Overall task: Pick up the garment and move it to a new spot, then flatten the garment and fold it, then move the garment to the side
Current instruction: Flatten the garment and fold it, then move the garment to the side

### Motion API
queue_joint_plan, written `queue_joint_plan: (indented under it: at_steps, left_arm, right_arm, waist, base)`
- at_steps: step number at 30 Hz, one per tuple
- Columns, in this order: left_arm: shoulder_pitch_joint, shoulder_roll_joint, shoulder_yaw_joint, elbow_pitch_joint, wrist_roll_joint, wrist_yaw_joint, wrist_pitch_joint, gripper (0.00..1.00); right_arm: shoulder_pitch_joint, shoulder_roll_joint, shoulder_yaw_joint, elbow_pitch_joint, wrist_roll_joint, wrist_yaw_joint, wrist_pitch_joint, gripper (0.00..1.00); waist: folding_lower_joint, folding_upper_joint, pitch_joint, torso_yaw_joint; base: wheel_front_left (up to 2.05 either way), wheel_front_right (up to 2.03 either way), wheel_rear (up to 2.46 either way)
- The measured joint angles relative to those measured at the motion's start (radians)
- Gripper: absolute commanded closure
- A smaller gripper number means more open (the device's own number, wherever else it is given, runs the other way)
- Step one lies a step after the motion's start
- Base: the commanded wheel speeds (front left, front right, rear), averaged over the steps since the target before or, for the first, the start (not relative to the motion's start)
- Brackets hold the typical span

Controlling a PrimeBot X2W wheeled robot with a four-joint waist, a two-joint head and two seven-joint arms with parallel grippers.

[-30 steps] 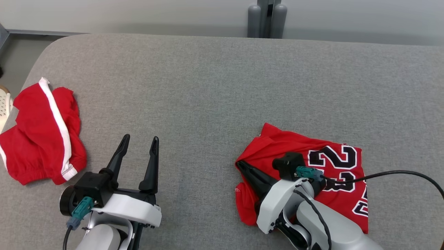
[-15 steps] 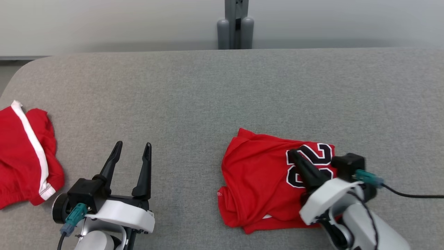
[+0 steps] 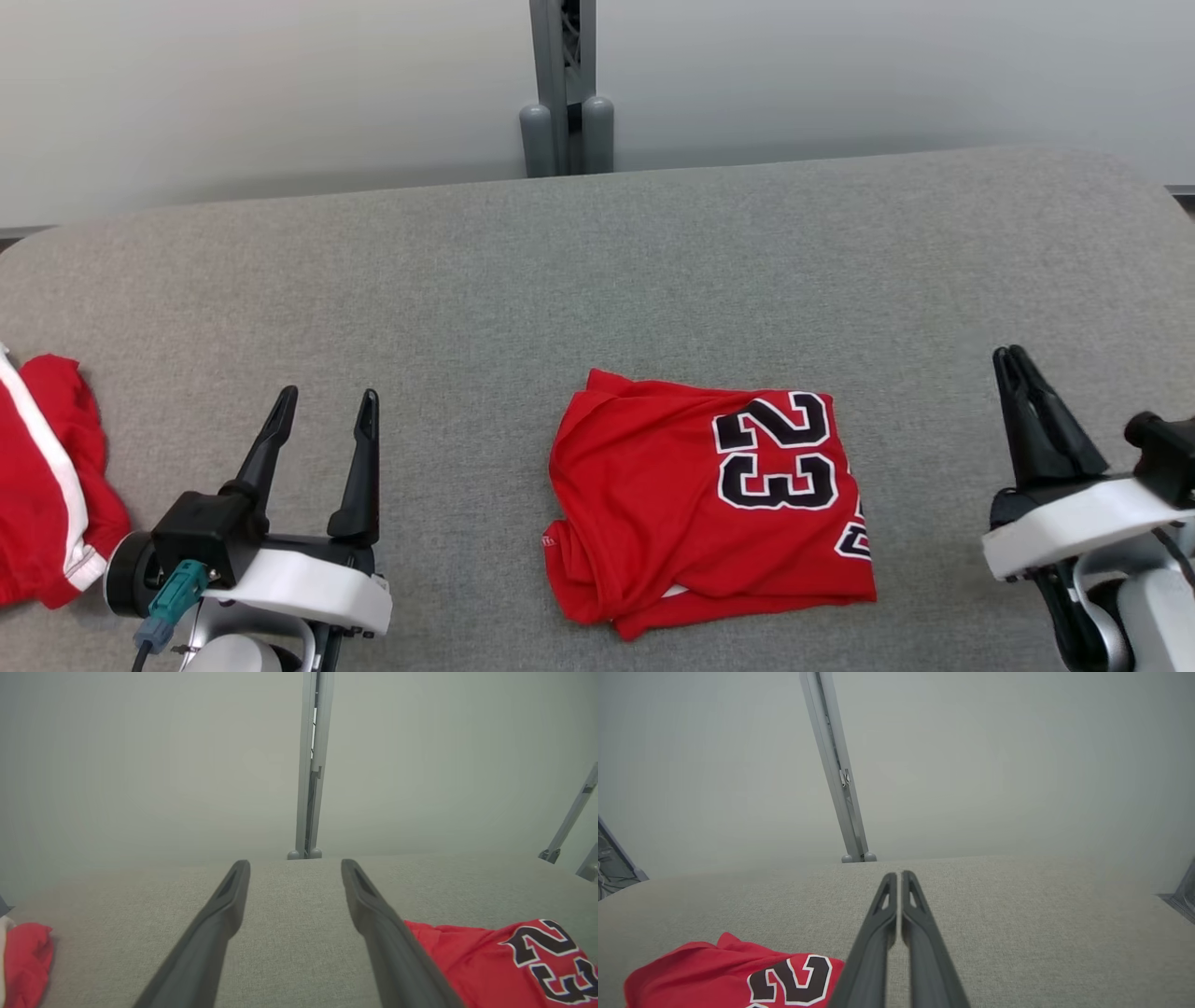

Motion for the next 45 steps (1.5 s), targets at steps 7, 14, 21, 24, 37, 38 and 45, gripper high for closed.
queue_joint_plan:
  at_steps: [7,14,21,24,37,38,45]
  left_arm:
    - [0.033,0.013,0.003,-0.035,0.001,0.018,0.011,0.0]
    - [0.068,0.027,0.001,-0.051,0.0,0.036,0.028,0.0]
    - [0.08,0.036,0.001,-0.065,-0.003,0.045,0.041,0.0]
    - [0.08,0.038,0.0,-0.07,-0.003,0.047,0.041,0.0]
    - [0.051,0.025,-0.022,-0.072,-0.003,0.042,0.043,0.0]
    - [0.051,0.022,-0.025,-0.069,-0.003,0.04,0.041,0.0]
    - [0.026,0.0,-0.039,-0.046,-0.003,0.03,0.031,0.0]
  right_arm:
    - [0.132,0.047,-0.094,-0.195,-0.071,0.0,0.103,0.0]
    - [0.243,0.081,-0.132,-0.292,-0.109,0.001,0.163,0.0]
    - [0.268,0.102,-0.15,-0.323,-0.119,0.001,0.186,0.0]
    - [0.268,0.105,-0.152,-0.327,-0.123,0.001,0.193,0.0]
    - [0.191,0.06,-0.026,-0.15,-0.094,0.001,0.244,0.0]
    - [0.18,0.055,-0.006,-0.117,-0.087,0.001,0.246,0.0]
    - [0.082,0.053,0.086,0.118,-0.031,0.001,0.201,0.0]
  waist:
    - [0.0,0.0,-0.034,-0.016]
    - [0.0,0.0,-0.064,-0.017]
    - [0.0,0.0,-0.066,-0.009]
    - [0.0,0.0,-0.063,-0.003]
    - [0.0,0.0,-0.024,0.053]
    - [0.0,0.0,-0.019,0.06]
    - [0.0,0.0,0.028,0.101]
  base:
    - [0.0,0.0,0.0]
    - [0.0,0.0,0.0]
    - [0.0,0.0,0.0]
    - [0.0,0.0,0.0]
    - [0.0,0.0,0.0]
    - [0.0,0.0,0.0]
    - [0.0,0.0,0.0]
